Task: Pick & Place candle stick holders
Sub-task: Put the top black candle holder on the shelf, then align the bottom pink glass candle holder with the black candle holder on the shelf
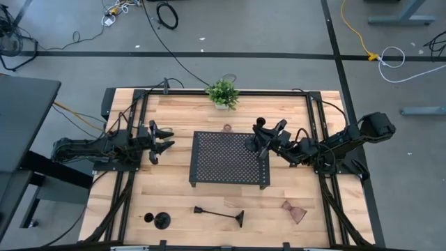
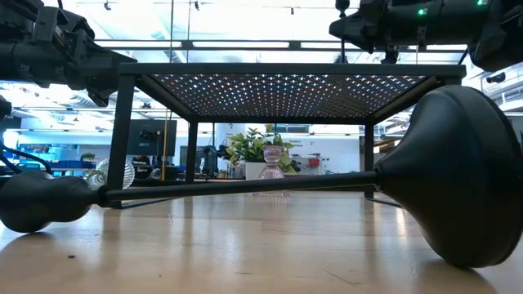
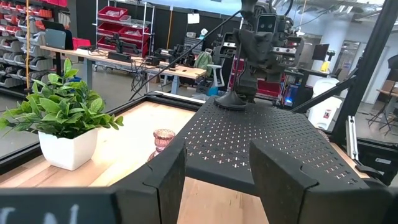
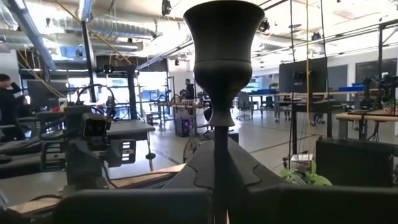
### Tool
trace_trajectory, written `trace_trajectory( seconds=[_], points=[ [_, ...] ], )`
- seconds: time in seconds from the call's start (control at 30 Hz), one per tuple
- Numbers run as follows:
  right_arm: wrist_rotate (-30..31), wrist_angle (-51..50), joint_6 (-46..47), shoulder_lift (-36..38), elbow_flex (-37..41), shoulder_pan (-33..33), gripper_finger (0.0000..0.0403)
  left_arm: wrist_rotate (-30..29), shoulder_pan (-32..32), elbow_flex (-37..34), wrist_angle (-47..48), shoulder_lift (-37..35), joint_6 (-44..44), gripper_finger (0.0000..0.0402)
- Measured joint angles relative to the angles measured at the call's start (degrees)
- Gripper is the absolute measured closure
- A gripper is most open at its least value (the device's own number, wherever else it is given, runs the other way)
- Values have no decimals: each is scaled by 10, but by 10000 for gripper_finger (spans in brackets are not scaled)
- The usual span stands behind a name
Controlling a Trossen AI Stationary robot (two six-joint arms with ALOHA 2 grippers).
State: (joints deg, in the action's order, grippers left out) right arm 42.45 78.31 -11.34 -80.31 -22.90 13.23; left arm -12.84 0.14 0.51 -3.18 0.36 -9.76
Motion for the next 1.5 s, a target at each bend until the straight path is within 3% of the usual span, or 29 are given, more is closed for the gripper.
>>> trace_trajectory(
  seconds=[0.53,1.0,1.23,1.5],
  points=[
    [-9,-10,-1,-2,1,0,306,0,0,0,0,0,0,223],
    [-8,-9,-13,-2,1,4,154,0,0,0,0,0,-1,223],
    [99,-7,-67,-2,1,59,110,0,0,0,0,0,-1,223],
    [198,0,-90,-2,1,134,103,0,0,0,0,0,-1,223]
  ],
)
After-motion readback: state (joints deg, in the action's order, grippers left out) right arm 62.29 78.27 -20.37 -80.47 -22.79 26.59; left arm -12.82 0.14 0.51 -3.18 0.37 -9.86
